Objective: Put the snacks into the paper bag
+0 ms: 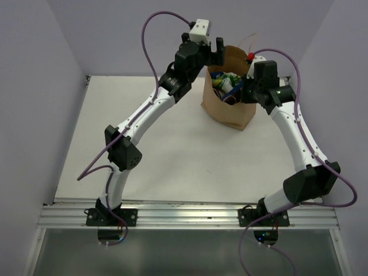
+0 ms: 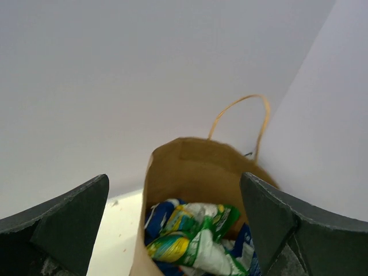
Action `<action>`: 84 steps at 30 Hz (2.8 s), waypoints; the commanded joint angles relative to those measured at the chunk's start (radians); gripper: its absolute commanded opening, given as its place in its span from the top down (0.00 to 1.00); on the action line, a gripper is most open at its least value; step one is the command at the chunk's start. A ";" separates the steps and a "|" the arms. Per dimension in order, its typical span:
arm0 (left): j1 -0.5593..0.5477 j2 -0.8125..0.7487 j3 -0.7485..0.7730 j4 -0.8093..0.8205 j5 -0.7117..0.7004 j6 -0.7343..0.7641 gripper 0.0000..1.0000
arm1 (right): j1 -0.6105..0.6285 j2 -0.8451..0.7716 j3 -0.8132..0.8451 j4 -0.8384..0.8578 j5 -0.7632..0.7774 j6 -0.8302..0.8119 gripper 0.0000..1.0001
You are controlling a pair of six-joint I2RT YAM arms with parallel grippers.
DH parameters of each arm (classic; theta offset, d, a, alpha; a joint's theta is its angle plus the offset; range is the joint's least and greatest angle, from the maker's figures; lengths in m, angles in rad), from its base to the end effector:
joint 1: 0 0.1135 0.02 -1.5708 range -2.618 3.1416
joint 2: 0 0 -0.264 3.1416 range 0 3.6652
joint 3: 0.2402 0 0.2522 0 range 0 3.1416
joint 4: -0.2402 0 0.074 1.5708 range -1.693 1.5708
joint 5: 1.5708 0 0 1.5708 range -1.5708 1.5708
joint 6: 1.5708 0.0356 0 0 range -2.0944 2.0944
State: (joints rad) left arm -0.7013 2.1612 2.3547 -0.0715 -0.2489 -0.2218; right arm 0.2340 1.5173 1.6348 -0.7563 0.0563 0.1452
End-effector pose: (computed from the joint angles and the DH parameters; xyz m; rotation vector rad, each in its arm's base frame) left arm 0.3903 -0.3182 0.4520 0.1466 1.4709 -0.5727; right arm 0.3215 0.0746 0.4001 -0.0669 2.2114 0.1485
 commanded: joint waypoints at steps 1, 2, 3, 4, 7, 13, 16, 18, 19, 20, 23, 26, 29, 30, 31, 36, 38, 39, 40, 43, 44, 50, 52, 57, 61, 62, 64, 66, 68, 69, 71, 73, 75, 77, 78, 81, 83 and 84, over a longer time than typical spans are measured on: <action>0.033 0.023 0.005 -0.215 -0.009 -0.033 0.00 | 0.007 -0.005 0.042 0.015 -0.033 -0.006 1.00; 0.034 0.028 0.003 -0.234 -0.006 -0.039 0.01 | 0.007 -0.008 0.040 0.015 -0.033 -0.006 1.00; 0.037 0.031 -0.001 -0.252 -0.001 -0.045 0.00 | 0.007 -0.009 0.039 0.015 -0.033 -0.006 1.00; 0.036 0.034 -0.005 -0.264 0.013 -0.056 0.00 | 0.008 -0.011 0.039 0.015 -0.033 -0.007 1.00; 0.036 0.045 -0.023 -0.295 0.045 -0.074 0.01 | 0.007 -0.016 0.037 0.017 -0.033 -0.007 1.00; 0.037 0.063 -0.035 -0.292 0.085 -0.077 0.04 | 0.007 -0.022 0.027 0.020 -0.036 -0.004 1.00; 0.037 0.077 -0.037 -0.301 0.099 -0.077 0.37 | 0.007 -0.023 0.019 0.021 -0.038 -0.002 1.00; 0.037 0.081 -0.044 -0.297 0.109 -0.079 0.76 | 0.007 -0.025 0.016 0.021 -0.039 -0.003 1.00; 0.037 0.080 -0.048 -0.294 0.117 -0.080 0.88 | 0.010 -0.026 0.016 0.023 -0.041 -0.002 1.00; 0.037 0.080 -0.048 -0.289 0.117 -0.082 1.00 | 0.008 -0.026 0.016 0.023 -0.044 -0.001 1.00; 0.034 0.059 -0.048 -0.289 0.090 -0.085 1.00 | 0.011 -0.032 0.029 0.017 -0.044 -0.002 1.00; 0.029 -0.032 -0.074 -0.297 0.039 -0.074 1.00 | 0.027 -0.034 0.074 -0.009 -0.016 -0.012 1.00; 0.014 -0.153 -0.159 -0.307 -0.010 -0.070 1.00 | 0.059 -0.039 0.143 -0.049 0.049 -0.032 1.00; 0.002 -0.187 -0.185 -0.307 -0.024 -0.070 1.00 | 0.068 -0.045 0.160 -0.066 0.068 -0.036 1.00; -0.007 -0.216 -0.233 -0.307 -0.053 -0.065 1.00 | 0.080 -0.052 0.192 -0.074 0.094 -0.039 1.00; -0.092 -0.349 -0.275 -0.385 -0.154 -0.083 1.00 | 0.096 -0.094 0.252 -0.115 0.140 -0.042 1.00; -0.107 -0.389 -0.285 -0.447 -0.191 -0.106 1.00 | 0.100 -0.120 0.252 -0.126 0.140 -0.041 1.00; -0.124 -0.405 -0.294 -0.464 -0.205 -0.126 1.00 | 0.099 -0.130 0.243 -0.130 0.139 -0.038 1.00; -0.133 -0.422 -0.310 -0.479 -0.232 -0.139 1.00 | 0.100 -0.138 0.212 -0.130 0.137 -0.036 1.00; -0.170 -0.501 -0.412 -0.540 -0.271 -0.192 1.00 | 0.100 -0.173 0.137 -0.136 0.113 -0.029 1.00; -0.179 -0.544 -0.441 -0.553 -0.277 -0.211 1.00 | 0.100 -0.186 0.120 -0.140 0.090 -0.024 1.00; -0.190 -0.711 -0.730 -0.606 -0.289 -0.347 1.00 | 0.108 -0.240 -0.013 -0.143 -0.003 0.020 1.00; -0.193 -0.747 -0.776 -0.637 -0.308 -0.381 1.00 | 0.117 -0.249 -0.044 -0.146 -0.033 0.033 1.00; -0.204 -0.791 -0.795 -0.677 -0.357 -0.413 1.00 | 0.174 -0.252 -0.069 -0.150 -0.053 0.057 1.00; -0.207 -0.801 -0.756 -0.718 -0.403 -0.407 1.00 | 0.263 -0.233 -0.041 -0.152 -0.035 0.073 1.00; -0.207 -0.801 -0.738 -0.725 -0.408 -0.407 1.00 | 0.281 -0.220 -0.033 -0.155 -0.015 0.076 1.00; -0.207 -0.802 -0.720 -0.737 -0.415 -0.407 1.00 | 0.329 -0.206 -0.010 -0.159 0.011 0.080 1.00; -0.208 -0.802 -0.687 -0.738 -0.418 -0.389 1.00 | 0.352 -0.190 0.003 -0.164 0.042 0.080 1.00; -0.207 -0.795 -0.667 -0.738 -0.435 -0.369 1.00 | 0.353 -0.186 0.022 -0.170 0.066 0.074 1.00; -0.207 -0.791 -0.654 -0.738 -0.447 -0.344 1.00 | 0.353 -0.183 0.028 -0.176 0.109 0.061 1.00; -0.207 -0.781 -0.647 -0.735 -0.458 -0.321 1.00 | 0.353 -0.180 0.042 -0.187 0.158 0.044 1.00; -0.207 -0.775 -0.641 -0.728 -0.470 -0.286 1.00 | 0.353 -0.172 0.053 -0.198 0.218 0.021 1.00; -0.207 -0.773 -0.634 -0.729 -0.483 -0.274 1.00 | 0.353 -0.161 0.059 -0.206 0.229 0.014 1.00; -0.205 -0.776 -0.624 -0.722 -0.489 -0.264 1.00 | 0.353 -0.155 0.066 -0.202 0.228 0.019 1.00; -0.205 -0.776 -0.621 -0.714 -0.489 -0.249 1.00 | 0.353 -0.151 0.068 -0.204 0.238 0.036 0.96; -0.205 -0.776 -0.592 -0.682 -0.492 -0.206 0.94 | 0.352 -0.147 0.086 -0.215 0.324 0.044 0.89; -0.205 -0.782 -0.581 -0.613 -0.489 -0.163 0.53 | 0.353 -0.151 0.103 -0.213 0.434 0.028 0.80; -0.205 -0.785 -0.580 -0.585 -0.492 -0.115 0.39 | 0.353 -0.152 0.111 -0.204 0.470 0.005 0.71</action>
State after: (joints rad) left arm -0.9047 1.3926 1.7226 -0.7666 -0.7094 -0.4362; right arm 0.5827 1.3811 1.6772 -0.9882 0.3618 0.1791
